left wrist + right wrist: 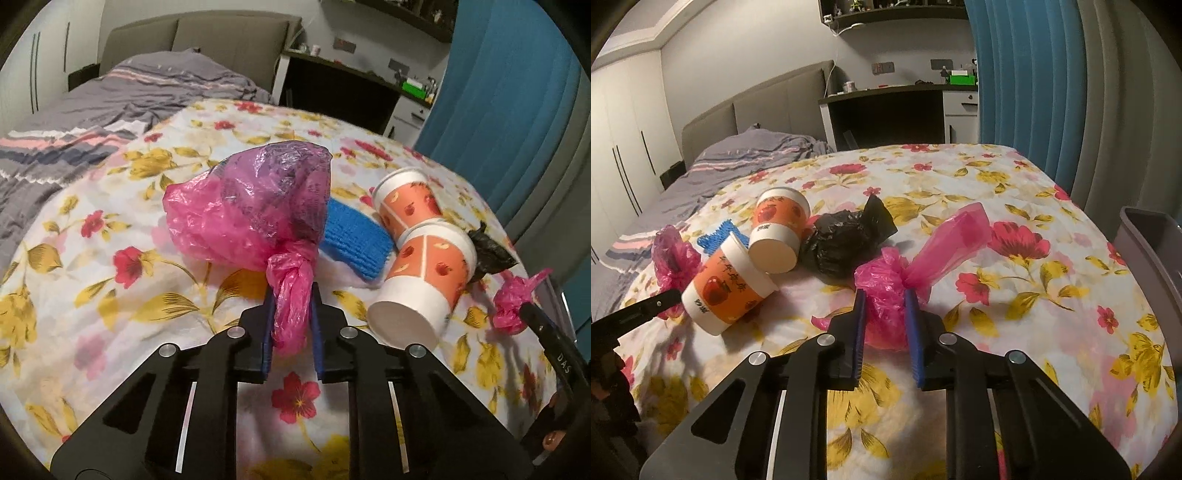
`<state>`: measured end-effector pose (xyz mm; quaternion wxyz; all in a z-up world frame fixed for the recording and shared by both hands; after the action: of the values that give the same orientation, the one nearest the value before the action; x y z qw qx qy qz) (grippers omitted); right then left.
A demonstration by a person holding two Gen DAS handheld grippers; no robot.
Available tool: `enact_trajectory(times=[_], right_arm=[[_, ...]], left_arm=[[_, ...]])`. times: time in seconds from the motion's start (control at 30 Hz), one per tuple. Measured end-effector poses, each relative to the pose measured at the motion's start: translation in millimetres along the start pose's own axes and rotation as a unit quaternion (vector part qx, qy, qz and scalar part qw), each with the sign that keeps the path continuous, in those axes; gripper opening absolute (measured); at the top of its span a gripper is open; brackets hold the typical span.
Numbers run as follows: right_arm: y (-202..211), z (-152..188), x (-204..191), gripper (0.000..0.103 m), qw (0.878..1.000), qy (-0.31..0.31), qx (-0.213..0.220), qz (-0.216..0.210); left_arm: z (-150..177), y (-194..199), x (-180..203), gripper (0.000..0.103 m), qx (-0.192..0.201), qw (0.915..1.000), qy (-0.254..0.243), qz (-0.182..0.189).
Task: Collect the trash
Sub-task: 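Grasp a pink plastic bag with the left tool while the right tool grasps another pink bag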
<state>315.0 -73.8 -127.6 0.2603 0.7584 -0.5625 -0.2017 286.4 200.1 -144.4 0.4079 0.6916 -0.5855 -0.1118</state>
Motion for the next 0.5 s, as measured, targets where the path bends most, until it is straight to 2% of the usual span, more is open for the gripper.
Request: enact_trajectory(times=[0.3, 0.5], right_arm=[[54, -3, 7, 0.021, 0.999, -0.012, 0.043, -0.027], [89, 4, 1, 0.021, 0.997, -0.004, 0.062, -0.047]], left_arm=[[7, 79, 22, 0.015, 0.077, 0.9968, -0.011, 0.018], [25, 114, 56, 0.015, 0.093, 0.9939, -0.032, 0.052]])
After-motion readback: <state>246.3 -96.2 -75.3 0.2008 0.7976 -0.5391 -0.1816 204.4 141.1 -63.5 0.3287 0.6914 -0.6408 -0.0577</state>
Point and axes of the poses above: each gripper's, at about its wrist camera, not at the fingertips, and y roughly against the way its jaws point, x to its right, z to its underside, the point moved 10 cm from there along -y, roughly the way its jaws point, and after that the axes turned 7 degrees about y, right-handed, at the moved point
